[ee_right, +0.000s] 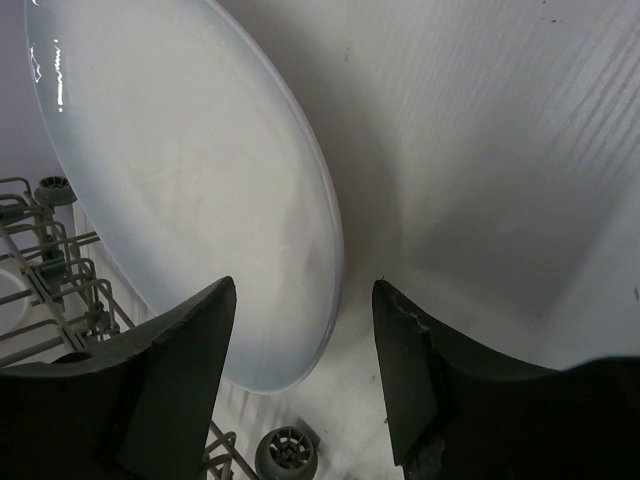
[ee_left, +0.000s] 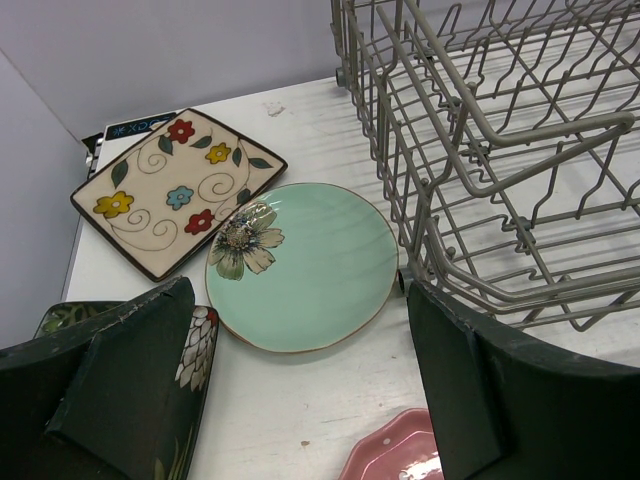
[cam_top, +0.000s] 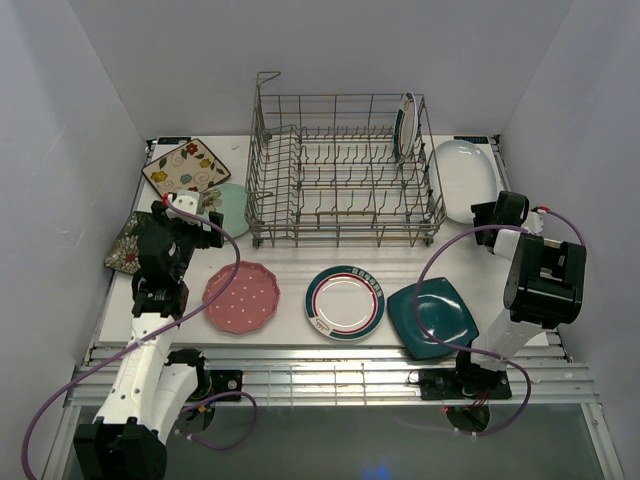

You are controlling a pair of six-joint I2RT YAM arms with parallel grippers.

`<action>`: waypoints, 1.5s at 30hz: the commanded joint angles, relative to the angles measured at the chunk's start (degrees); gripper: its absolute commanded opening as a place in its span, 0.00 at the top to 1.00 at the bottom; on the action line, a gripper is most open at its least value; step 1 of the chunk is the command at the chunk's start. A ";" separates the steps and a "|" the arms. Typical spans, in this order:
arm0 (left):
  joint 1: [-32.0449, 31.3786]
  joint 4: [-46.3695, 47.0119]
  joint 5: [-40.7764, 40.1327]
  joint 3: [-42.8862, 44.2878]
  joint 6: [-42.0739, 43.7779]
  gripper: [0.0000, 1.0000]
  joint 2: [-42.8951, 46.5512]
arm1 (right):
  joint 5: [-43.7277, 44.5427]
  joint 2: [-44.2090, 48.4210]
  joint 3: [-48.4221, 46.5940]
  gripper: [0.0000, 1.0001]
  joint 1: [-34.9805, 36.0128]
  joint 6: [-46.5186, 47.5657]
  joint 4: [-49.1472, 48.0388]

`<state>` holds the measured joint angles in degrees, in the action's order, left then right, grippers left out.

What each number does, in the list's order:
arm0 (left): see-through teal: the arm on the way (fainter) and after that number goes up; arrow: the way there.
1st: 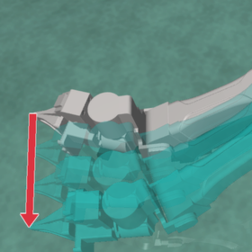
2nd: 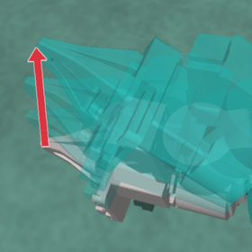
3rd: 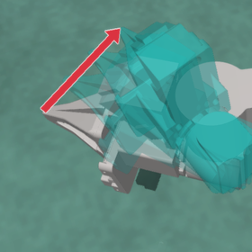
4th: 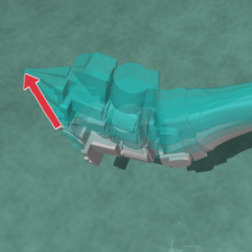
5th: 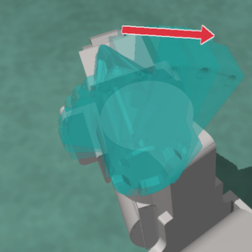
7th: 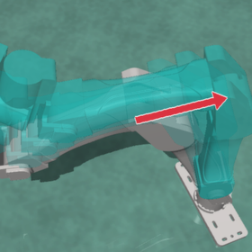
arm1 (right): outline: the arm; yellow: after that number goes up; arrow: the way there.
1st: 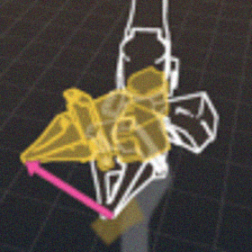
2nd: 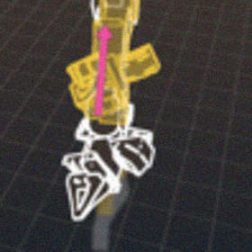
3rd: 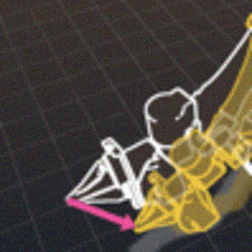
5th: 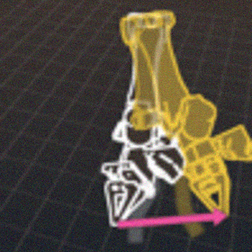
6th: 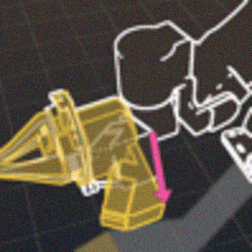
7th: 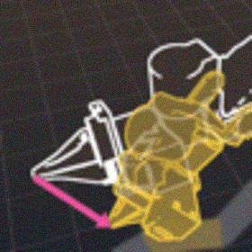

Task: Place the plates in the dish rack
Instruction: Pick up the plate at the center of the board.

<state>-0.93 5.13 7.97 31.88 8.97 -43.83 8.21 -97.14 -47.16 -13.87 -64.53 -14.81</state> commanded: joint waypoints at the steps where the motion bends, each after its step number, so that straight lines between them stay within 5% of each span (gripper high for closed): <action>1: 0.05 0.32 0.38 1.43 0.34 0.02 0.33 | -0.03 -1.99 -1.88 0.37 -0.19 -0.77 -4.35; 30: 0.05 -1.52 1.96 2.84 1.05 0.02 2.08 | 2.69 -2.00 -1.63 0.92 -0.02 -1.12 -3.56; 45: 0.05 -4.77 14.96 7.14 2.10 0.02 2.53 | 6.82 9.95 -0.66 0.92 -0.02 0.99 7.95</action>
<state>-0.93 1.06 17.50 36.07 10.26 -42.61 12.71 -91.42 -47.00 -13.78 -64.40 -6.07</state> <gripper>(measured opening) 0.979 0.122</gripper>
